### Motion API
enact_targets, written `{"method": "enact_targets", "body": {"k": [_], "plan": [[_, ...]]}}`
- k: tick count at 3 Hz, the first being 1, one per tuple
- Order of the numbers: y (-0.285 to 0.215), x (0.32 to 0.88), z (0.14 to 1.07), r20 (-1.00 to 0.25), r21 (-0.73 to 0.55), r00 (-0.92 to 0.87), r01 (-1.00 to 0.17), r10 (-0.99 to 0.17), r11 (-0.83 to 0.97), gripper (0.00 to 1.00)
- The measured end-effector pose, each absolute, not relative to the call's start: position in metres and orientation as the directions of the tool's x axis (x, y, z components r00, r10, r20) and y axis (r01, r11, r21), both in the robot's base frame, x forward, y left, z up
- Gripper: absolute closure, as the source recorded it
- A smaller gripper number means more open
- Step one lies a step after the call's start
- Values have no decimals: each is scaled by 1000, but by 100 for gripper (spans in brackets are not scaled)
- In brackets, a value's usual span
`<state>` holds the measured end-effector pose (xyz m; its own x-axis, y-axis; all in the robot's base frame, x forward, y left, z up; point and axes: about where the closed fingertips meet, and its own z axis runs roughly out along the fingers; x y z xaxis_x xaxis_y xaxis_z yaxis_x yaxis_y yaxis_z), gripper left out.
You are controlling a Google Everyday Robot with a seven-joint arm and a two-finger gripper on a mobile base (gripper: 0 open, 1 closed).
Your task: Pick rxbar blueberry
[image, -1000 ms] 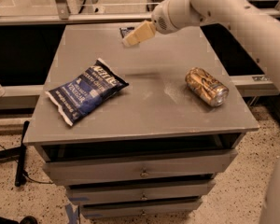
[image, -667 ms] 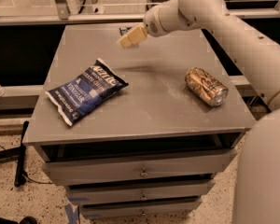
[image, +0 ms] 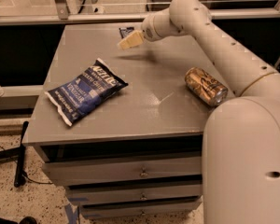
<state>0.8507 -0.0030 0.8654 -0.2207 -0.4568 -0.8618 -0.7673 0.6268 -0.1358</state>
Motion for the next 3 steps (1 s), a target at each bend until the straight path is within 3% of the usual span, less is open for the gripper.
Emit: {"method": "enact_targets", "body": {"k": [1, 3], "plan": [[-8, 873, 856, -868, -117, -245, -743, -431, 659, 0], [-6, 891, 845, -874, -94, -264, -732, -407, 675, 39]]}}
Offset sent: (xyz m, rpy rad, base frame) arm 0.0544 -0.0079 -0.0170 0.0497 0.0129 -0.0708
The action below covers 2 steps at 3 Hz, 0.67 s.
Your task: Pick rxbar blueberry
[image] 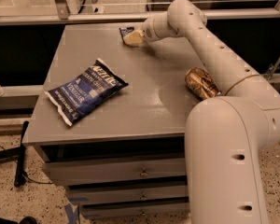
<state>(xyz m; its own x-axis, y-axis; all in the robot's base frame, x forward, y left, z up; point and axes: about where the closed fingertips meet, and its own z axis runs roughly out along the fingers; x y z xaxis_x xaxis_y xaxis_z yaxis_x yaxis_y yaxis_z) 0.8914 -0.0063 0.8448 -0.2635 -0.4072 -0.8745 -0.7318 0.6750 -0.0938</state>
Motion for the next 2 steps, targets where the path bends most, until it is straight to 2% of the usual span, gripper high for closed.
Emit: {"method": "enact_targets", "body": {"k": [2], "plan": [[-15, 890, 843, -873, -93, -270, -725, -405, 683, 85]]}}
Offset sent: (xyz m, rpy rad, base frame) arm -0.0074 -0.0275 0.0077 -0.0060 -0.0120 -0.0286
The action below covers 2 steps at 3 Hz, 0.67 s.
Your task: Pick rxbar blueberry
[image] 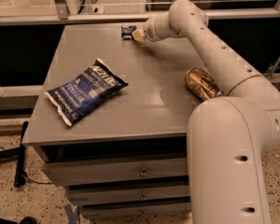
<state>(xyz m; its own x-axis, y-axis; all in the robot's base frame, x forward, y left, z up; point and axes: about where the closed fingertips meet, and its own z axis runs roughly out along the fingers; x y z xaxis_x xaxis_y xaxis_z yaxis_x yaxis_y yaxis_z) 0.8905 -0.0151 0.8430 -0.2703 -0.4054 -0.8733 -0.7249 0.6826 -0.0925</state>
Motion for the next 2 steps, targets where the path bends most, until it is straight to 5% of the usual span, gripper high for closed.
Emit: {"method": "enact_targets", "body": {"k": [1, 2], "plan": [[-23, 886, 855, -881, -109, -248, -724, -404, 681, 100], [-24, 884, 880, -895, -143, -191, -733, -403, 665, 100]]}}
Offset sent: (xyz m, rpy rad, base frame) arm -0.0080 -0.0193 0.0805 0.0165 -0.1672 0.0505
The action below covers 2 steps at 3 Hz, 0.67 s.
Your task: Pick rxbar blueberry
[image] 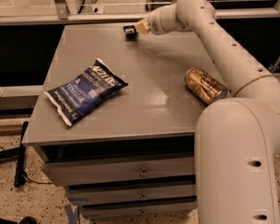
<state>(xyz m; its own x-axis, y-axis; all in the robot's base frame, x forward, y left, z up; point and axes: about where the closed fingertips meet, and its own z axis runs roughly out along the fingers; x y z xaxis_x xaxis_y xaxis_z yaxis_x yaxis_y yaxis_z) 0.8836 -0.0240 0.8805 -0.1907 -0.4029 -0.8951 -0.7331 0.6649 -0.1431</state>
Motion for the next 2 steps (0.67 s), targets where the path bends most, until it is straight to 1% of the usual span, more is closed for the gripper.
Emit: {"method": "enact_targets", "body": {"k": [1, 2], "plan": [[-17, 887, 916, -906, -209, -92, -752, -413, 625, 100], [-26, 885, 962, -913, -287, 33, -760, -406, 583, 100]]}}
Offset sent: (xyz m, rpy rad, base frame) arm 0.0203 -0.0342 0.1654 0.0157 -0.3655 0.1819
